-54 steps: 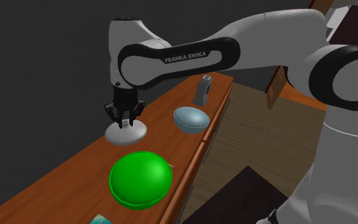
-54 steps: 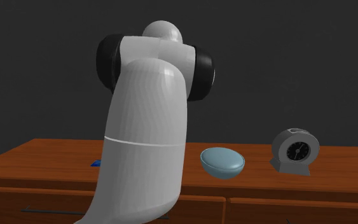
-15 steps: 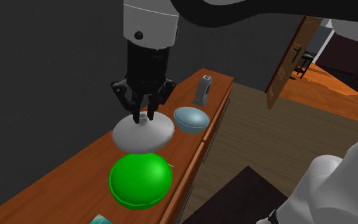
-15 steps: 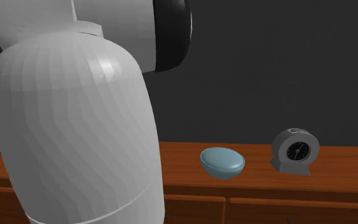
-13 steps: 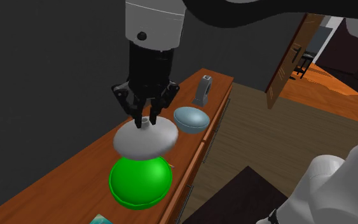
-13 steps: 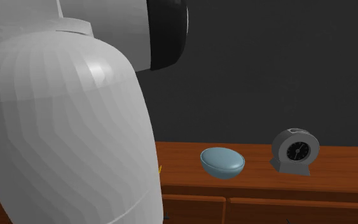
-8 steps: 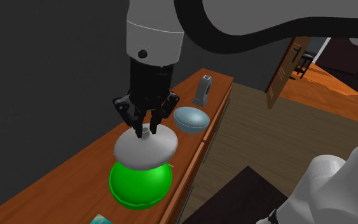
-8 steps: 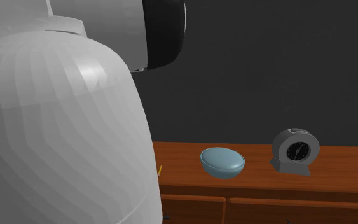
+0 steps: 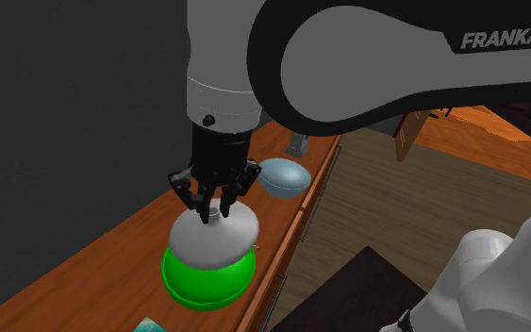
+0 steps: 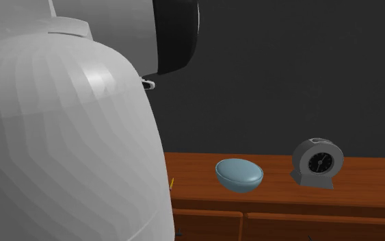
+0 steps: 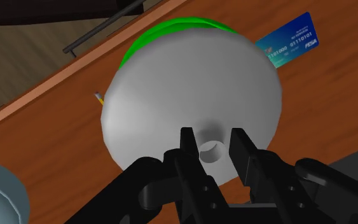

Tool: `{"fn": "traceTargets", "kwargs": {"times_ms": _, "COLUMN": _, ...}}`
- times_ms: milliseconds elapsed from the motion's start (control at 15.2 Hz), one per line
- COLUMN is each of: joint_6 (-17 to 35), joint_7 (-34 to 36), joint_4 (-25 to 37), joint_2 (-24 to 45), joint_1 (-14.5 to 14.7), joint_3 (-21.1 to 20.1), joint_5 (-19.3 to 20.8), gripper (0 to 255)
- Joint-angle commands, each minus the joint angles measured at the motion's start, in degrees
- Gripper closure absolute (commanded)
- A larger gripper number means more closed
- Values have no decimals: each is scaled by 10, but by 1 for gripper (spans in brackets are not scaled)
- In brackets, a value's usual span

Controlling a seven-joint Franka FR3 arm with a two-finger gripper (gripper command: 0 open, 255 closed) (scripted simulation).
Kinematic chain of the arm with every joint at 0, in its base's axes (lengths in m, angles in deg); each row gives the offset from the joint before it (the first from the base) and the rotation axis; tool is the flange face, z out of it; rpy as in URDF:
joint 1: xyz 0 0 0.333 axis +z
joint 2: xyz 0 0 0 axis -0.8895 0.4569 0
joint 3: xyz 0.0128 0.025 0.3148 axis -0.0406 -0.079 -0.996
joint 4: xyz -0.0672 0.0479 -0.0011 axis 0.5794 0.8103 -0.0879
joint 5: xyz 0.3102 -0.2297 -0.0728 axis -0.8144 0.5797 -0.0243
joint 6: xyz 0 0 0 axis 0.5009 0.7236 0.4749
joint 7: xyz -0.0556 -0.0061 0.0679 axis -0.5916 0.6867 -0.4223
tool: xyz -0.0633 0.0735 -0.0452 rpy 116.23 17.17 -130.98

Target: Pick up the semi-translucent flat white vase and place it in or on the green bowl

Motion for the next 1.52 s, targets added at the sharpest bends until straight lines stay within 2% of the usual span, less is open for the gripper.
{"fn": "traceTargets", "kwargs": {"times_ms": 0, "joint_6": 16, "joint_7": 0, "joint_4": -16, "joint_2": 0, "joint_1": 0, "joint_3": 0, "joint_5": 0, "gripper": 255}}
{"fn": "traceTargets", "kwargs": {"times_ms": 396, "joint_6": 62, "joint_7": 3, "joint_4": -57, "joint_2": 6, "joint_1": 1, "joint_3": -4, "joint_5": 2, "gripper": 255}}
{"fn": "traceTargets", "kwargs": {"times_ms": 924, "joint_6": 62, "joint_7": 3, "joint_4": -56, "joint_2": 6, "joint_1": 1, "joint_3": -4, "joint_5": 2, "gripper": 255}}
{"fn": "traceTargets", "kwargs": {"times_ms": 990, "joint_6": 63, "joint_7": 3, "joint_4": -57, "joint_2": 6, "joint_1": 2, "joint_3": -4, "joint_5": 2, "gripper": 0}}
{"fn": "traceTargets", "kwargs": {"times_ms": 1320, "joint_6": 62, "joint_7": 3, "joint_4": -57, "joint_2": 6, "joint_1": 1, "joint_3": -4, "joint_5": 2, "gripper": 0}}
{"fn": "traceTargets", "kwargs": {"times_ms": 1452, "joint_6": 24, "joint_7": 0, "joint_4": -24, "joint_2": -1, "joint_1": 1, "joint_3": -1, "joint_5": -1, "gripper": 0}}
